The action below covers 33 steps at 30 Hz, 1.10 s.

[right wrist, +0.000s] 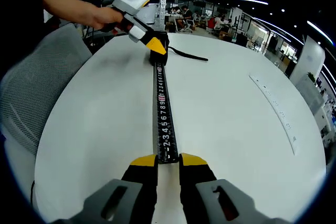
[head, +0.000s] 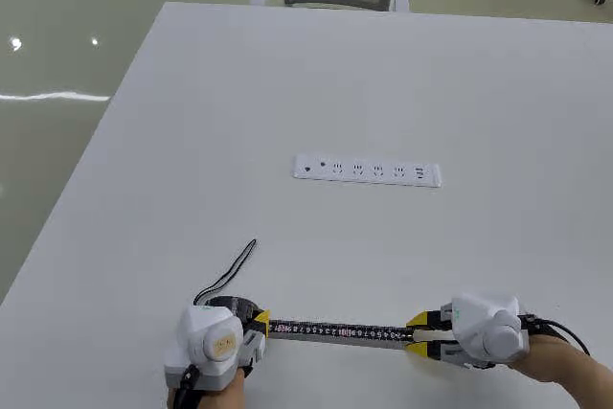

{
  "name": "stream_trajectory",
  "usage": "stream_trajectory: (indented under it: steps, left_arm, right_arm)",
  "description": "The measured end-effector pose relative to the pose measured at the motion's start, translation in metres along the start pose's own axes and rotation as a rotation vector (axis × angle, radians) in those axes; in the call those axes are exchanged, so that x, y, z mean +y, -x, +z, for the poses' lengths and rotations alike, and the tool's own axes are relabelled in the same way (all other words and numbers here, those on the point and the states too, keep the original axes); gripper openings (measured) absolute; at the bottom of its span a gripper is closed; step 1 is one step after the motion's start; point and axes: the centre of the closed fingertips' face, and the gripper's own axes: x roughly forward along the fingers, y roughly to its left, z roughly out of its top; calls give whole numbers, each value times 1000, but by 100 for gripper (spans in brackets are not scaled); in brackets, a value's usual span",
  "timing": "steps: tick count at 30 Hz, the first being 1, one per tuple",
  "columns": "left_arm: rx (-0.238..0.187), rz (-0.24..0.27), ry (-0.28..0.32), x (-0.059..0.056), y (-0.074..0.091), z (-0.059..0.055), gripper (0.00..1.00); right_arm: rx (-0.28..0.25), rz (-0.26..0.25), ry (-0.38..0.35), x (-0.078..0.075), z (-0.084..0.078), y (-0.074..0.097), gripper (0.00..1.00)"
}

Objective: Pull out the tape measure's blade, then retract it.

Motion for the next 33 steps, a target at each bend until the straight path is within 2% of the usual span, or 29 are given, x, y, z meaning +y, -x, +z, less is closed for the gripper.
stream_trajectory:
  steps: [24,33]
  left_arm:
    - [7,-32,0,0,-1,-2,60]
    - [8,-46,6,1,0,-2,60]
  right_arm:
    - [-2,9,23,-1,6,-5,14]
    - [-7,18,31,0,13,-8,14]
